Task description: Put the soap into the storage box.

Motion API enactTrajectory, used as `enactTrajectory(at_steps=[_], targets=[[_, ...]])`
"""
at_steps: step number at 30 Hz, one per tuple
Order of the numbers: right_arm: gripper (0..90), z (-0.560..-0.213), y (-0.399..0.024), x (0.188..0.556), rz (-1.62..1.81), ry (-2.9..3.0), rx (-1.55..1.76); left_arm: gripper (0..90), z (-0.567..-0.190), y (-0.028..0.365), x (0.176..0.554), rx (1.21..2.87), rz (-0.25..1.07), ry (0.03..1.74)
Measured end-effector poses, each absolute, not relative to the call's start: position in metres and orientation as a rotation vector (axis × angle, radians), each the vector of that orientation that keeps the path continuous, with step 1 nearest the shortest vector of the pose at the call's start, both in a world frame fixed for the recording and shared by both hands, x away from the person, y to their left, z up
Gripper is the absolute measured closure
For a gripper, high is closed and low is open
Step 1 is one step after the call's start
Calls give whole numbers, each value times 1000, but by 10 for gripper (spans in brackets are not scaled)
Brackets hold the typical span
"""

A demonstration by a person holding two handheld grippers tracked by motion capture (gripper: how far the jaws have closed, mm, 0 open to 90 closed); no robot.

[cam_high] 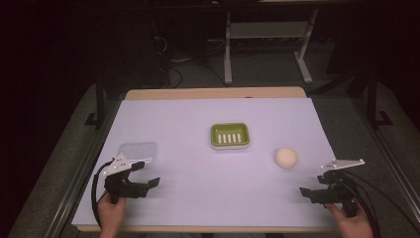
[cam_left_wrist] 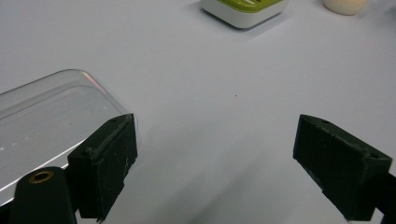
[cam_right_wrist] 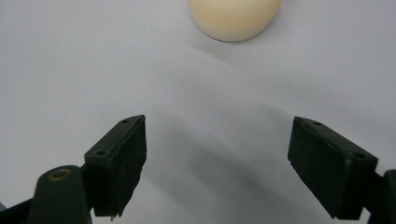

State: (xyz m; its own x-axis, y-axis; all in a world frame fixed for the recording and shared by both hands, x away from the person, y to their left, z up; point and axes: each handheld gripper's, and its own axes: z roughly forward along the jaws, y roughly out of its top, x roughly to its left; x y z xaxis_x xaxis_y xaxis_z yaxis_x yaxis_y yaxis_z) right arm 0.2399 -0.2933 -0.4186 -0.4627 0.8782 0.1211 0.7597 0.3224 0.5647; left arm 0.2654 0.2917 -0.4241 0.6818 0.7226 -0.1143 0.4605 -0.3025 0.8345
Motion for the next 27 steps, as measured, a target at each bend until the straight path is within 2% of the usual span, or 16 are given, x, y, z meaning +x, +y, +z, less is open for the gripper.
enactTrajectory(at_steps=[27], targets=[[160,-393,-270,297,762,2446,1463,129,-423,297,265,1937,353,930]])
